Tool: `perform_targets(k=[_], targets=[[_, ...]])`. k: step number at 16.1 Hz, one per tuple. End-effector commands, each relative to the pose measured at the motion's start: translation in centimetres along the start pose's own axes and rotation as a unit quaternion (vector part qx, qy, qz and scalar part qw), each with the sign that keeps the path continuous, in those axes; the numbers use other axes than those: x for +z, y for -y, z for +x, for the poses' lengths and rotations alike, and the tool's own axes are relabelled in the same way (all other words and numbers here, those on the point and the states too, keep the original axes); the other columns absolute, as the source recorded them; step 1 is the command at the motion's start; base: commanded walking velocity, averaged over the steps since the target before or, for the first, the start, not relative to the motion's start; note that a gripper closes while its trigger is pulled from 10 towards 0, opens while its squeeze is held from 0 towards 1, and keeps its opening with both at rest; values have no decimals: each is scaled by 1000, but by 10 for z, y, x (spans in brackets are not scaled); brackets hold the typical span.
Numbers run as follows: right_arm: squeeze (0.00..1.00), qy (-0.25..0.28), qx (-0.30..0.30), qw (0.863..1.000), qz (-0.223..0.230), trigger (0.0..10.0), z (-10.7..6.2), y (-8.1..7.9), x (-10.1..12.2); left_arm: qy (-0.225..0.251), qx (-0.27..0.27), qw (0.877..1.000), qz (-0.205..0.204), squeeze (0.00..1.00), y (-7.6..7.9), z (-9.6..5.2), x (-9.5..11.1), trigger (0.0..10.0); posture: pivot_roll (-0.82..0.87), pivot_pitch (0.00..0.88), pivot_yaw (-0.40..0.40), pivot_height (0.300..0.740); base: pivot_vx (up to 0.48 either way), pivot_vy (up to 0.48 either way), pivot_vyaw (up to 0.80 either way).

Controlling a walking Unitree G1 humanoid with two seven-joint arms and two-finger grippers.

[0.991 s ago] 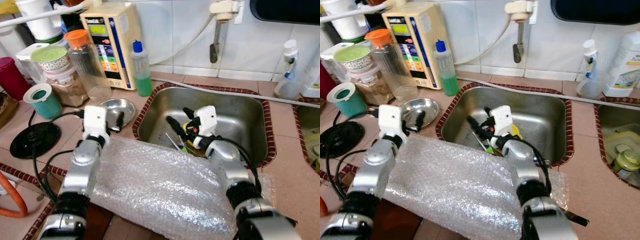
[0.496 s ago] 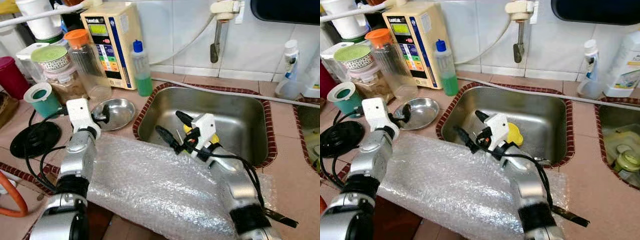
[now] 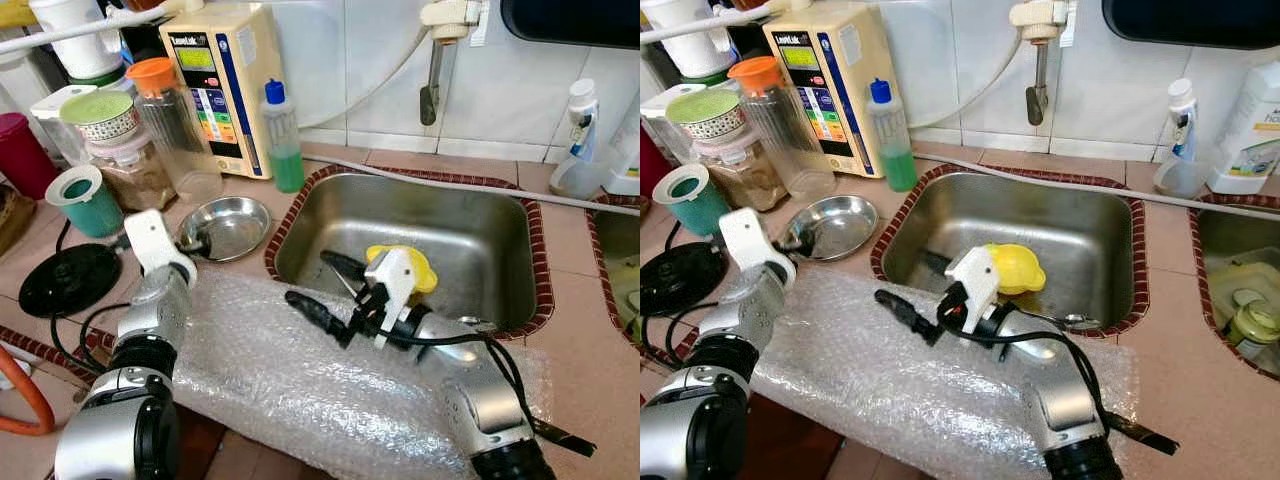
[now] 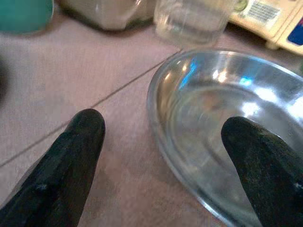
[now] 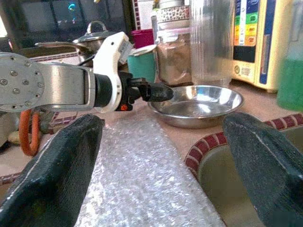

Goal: Kitchen organization

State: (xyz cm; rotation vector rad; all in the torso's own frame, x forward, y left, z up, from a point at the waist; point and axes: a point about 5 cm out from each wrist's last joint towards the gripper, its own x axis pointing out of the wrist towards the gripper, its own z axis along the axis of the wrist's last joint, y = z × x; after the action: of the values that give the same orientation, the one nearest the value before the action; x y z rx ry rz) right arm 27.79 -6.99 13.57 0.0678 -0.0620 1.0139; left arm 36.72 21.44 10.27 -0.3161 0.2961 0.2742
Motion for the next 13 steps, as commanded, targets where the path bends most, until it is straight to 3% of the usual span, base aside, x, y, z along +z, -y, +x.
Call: perform_targets(k=[1,6,12,13], targets=[[0,5,12,1000,-4,10000,3,-5,5,10,2,1000,-9,0,2,3,13,10000,93,0,155,740,0,0,0],[0,-11,18,1000,-3,10000,1,-11,5,-2,-7,1000,-22,0,10,7,20,10000,87,0,166,740,0,0,0],[0,-19,19,1000,-7,10000,-1,-12,6,-39,5,999,-36,0,7,7,11,10000,81,0,172,740,0,0,0],[0,-20,19,1000,-7,10000,-1,-12,6,-40,6,998,-41,0,6,7,10,2392,81,0,172,740,0,0,0]])
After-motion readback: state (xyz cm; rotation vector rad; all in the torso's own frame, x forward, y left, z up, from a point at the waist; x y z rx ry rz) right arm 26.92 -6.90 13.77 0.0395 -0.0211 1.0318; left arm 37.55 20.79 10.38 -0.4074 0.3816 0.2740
